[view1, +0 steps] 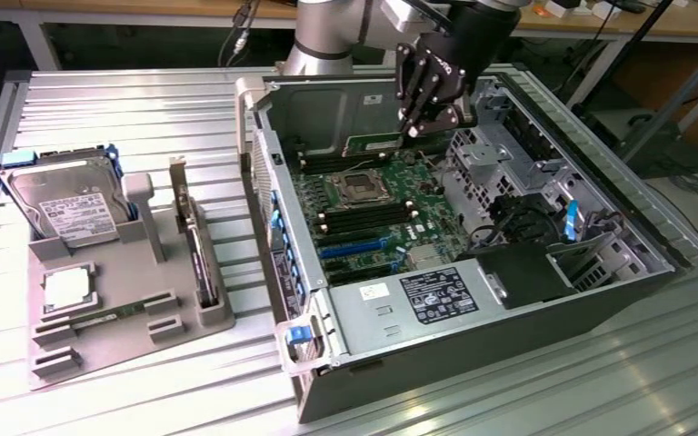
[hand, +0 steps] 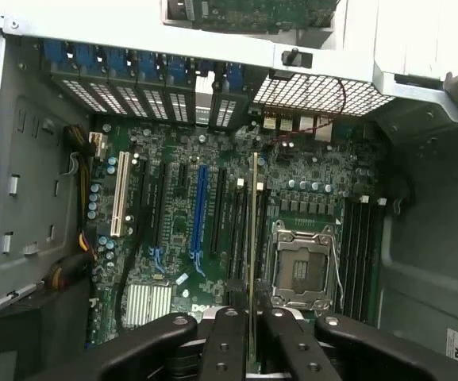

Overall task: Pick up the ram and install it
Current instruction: 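Pick up the ram and move it above insertion slot, then insert the ram into the slot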

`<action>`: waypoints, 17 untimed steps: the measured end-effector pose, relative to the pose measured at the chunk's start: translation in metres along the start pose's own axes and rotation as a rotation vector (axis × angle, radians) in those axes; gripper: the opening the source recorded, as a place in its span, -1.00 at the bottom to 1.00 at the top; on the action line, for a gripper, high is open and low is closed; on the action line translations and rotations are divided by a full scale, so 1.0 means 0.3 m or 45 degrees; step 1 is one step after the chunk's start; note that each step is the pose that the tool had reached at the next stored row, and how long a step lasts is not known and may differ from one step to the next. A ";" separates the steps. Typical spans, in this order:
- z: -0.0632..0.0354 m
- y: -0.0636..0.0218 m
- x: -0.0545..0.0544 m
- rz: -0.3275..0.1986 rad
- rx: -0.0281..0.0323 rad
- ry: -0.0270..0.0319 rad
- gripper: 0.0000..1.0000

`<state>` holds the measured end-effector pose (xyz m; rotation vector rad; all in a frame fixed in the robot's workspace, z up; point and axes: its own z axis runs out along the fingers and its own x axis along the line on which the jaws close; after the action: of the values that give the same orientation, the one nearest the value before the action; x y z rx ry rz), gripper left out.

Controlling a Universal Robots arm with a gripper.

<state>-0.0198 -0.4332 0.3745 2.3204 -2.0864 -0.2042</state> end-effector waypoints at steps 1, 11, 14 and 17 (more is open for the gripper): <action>0.000 0.000 0.000 0.000 0.0000 0.0000 -0.72; 0.106 -0.004 0.017 0.003 0.0100 0.0039 -0.72; 0.140 -0.008 0.020 0.094 0.0178 -0.0047 -0.72; 0.182 -0.016 -0.002 0.094 0.0177 -0.0039 -0.72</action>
<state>-0.0209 -0.4279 0.3200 2.2471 -2.1772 -0.1927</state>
